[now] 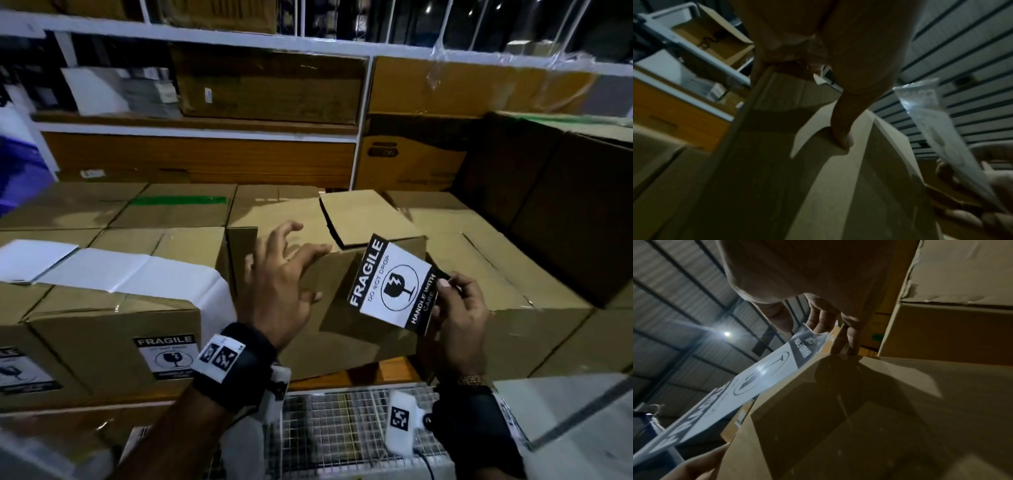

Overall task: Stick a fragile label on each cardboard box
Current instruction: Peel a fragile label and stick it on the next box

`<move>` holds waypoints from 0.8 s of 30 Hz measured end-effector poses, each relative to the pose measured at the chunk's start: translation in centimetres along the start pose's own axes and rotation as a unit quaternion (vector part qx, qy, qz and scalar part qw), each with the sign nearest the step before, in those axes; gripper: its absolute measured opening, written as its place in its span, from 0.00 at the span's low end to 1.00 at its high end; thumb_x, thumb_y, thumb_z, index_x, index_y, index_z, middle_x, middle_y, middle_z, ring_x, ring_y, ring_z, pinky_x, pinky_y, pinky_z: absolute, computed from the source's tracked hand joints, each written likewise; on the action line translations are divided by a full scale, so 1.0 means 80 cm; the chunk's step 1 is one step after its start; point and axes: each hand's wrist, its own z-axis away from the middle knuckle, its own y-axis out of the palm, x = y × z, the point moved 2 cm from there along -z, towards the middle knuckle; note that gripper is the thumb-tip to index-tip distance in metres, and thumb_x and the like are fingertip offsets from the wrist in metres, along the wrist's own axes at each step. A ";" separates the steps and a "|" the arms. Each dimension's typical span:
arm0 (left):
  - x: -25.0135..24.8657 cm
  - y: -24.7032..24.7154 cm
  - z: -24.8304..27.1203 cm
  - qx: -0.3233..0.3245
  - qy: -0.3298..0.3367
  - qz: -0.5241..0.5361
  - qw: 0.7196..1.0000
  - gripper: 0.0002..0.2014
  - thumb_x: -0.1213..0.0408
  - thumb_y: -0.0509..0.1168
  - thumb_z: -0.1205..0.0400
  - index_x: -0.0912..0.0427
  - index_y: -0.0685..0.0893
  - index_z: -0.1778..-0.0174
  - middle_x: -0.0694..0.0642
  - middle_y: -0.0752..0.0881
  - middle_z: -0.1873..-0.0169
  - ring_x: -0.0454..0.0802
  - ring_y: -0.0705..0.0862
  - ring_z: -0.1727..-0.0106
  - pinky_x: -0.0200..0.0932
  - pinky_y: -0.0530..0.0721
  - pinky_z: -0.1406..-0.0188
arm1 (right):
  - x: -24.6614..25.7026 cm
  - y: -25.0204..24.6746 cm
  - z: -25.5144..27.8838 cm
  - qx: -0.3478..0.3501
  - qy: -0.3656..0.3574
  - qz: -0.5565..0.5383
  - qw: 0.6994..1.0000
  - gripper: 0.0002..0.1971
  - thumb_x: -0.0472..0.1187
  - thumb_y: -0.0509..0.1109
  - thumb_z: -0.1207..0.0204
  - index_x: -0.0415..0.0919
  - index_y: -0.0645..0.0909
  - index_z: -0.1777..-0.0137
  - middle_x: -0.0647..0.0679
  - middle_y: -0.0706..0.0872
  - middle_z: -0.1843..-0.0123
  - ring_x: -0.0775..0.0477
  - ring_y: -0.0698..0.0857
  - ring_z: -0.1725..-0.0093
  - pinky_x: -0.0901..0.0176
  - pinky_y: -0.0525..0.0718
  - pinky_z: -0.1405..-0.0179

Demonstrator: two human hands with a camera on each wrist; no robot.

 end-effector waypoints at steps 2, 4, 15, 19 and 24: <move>0.013 0.022 0.012 0.023 -0.010 0.009 1.000 0.39 0.58 0.86 0.34 0.36 0.79 0.28 0.45 0.65 0.17 0.55 0.64 0.18 0.73 0.75 0.28 | -0.012 -0.004 0.002 0.002 0.010 0.004 1.000 0.08 0.39 0.63 0.09 0.35 0.78 0.39 0.42 0.85 0.56 0.54 0.86 0.65 0.63 0.85 0.73; 0.022 0.040 0.022 0.047 -0.014 0.004 0.999 0.39 0.57 0.85 0.32 0.35 0.77 0.26 0.42 0.67 0.17 0.53 0.64 0.18 0.72 0.73 0.25 | -0.025 -0.007 0.005 0.006 0.029 0.001 1.000 0.11 0.44 0.62 0.09 0.35 0.78 0.40 0.43 0.85 0.59 0.52 0.87 0.65 0.62 0.84 0.72; 0.016 0.097 0.038 0.171 0.057 -0.239 0.954 0.56 0.60 0.74 0.20 0.29 0.35 0.14 0.62 0.60 0.18 0.63 0.64 0.20 0.81 0.61 0.24 | -0.076 -0.011 0.015 -0.002 0.103 -0.022 0.994 0.27 0.73 0.65 0.22 0.46 0.80 0.51 0.56 0.87 0.62 0.45 0.85 0.55 0.50 0.79 0.54; 0.017 0.105 0.039 0.195 0.051 -0.241 0.949 0.48 0.56 0.72 0.18 0.28 0.44 0.14 0.62 0.55 0.16 0.65 0.59 0.17 0.81 0.57 0.23 | -0.082 -0.018 0.016 -0.010 0.118 -0.031 0.992 0.22 0.62 0.58 0.12 0.42 0.78 0.50 0.58 0.86 0.67 0.50 0.86 0.58 0.53 0.78 0.56; 0.023 0.113 0.038 0.177 0.050 -0.221 0.958 0.36 0.41 0.62 0.13 0.28 0.47 0.14 0.59 0.55 0.12 0.62 0.56 0.13 0.84 0.54 0.23 | -0.083 -0.019 0.009 -0.012 0.125 -0.033 0.992 0.24 0.67 0.63 0.20 0.44 0.81 0.48 0.54 0.90 0.61 0.40 0.87 0.48 0.40 0.79 0.43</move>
